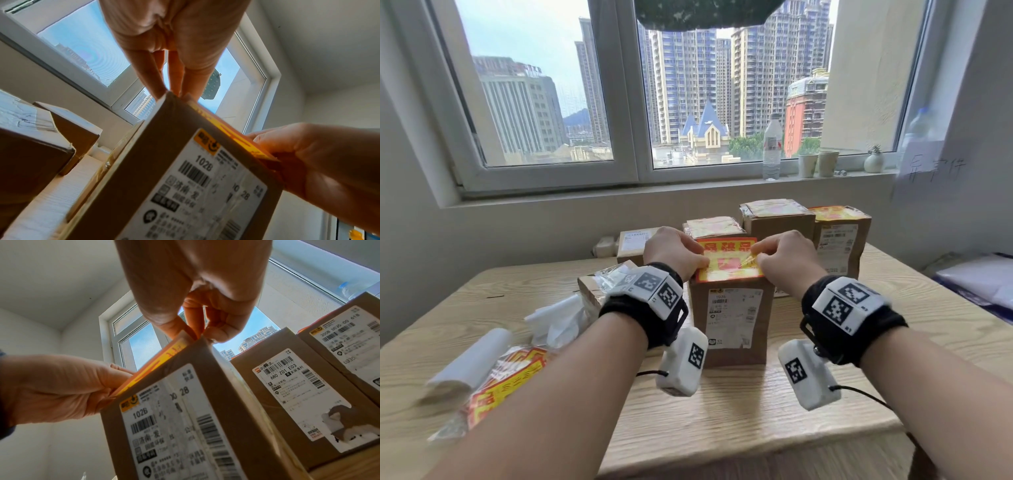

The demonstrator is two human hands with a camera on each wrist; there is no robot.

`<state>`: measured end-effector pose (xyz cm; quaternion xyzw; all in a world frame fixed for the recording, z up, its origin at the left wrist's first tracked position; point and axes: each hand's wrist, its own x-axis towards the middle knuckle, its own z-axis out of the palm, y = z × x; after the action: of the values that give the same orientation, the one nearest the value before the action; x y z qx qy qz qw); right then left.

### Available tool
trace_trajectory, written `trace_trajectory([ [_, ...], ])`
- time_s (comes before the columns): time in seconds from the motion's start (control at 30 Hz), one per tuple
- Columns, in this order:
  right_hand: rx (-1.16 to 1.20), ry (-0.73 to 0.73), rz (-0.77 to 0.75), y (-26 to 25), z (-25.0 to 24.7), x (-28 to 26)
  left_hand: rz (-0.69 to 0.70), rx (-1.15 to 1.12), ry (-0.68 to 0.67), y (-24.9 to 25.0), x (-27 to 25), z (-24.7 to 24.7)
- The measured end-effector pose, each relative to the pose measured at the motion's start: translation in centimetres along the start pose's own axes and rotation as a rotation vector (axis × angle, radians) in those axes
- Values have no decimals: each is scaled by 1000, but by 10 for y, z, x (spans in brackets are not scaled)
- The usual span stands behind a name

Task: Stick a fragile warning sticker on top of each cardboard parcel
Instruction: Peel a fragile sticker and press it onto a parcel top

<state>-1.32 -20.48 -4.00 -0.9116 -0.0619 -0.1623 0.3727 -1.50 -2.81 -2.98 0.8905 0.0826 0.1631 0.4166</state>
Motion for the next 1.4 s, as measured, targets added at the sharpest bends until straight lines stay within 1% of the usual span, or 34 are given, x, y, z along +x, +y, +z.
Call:
trace_trajectory([
  [0.2, -70, 6, -18, -4, -2, -3, 6, 99, -47, 6, -1, 2],
  [0.47, -80, 19, -7, -5, 0, -6, 39, 258, -138, 15, 1, 6],
  [0.57, -89, 17, 2, -1, 3, -7, 71, 434, -107, 17, 1, 7],
  [0.63, -106, 18, 16, 2, 3, -9, 64, 457, -92, 15, -1, 4],
  [0.67, -126, 12, 12, 3, 2, -9, 58, 441, -103, 11, 0, 4],
  [0.73, -200, -56, -30, 1, 4, -11, 55, 437, -183, 4, -1, 5],
  [0.8, -268, -176, -66, -3, 9, -11, 47, 384, -278, -2, -1, 7],
  [0.87, -288, -261, -13, -1, 15, -9, 28, 284, -329, -5, -2, 5],
  [0.93, -244, -268, 78, 7, 15, -6, -11, 222, -333, -10, -2, 1],
  [1.0, -208, -251, 142, 17, 12, -5, -83, 103, -339, -16, -2, -3],
  [1.1, -122, -262, 187, 17, 11, -11, -227, -153, -379, -19, -8, -3],
  [1.17, -27, -276, 184, 13, 13, -19, -287, -287, -406, -17, -14, -1],
  [1.23, 75, -284, 175, 11, 13, -22, -304, -340, -413, -16, -15, 2],
  [1.3, 179, -299, 176, 10, 12, -23, -308, -343, -416, -16, -15, 3],
  [1.33, 206, -317, 169, 10, 11, -23, -313, -334, -416, -17, -14, 3],
  [1.4, 182, -358, 119, 12, 11, -22, -318, -310, -401, -18, -11, 2],
])
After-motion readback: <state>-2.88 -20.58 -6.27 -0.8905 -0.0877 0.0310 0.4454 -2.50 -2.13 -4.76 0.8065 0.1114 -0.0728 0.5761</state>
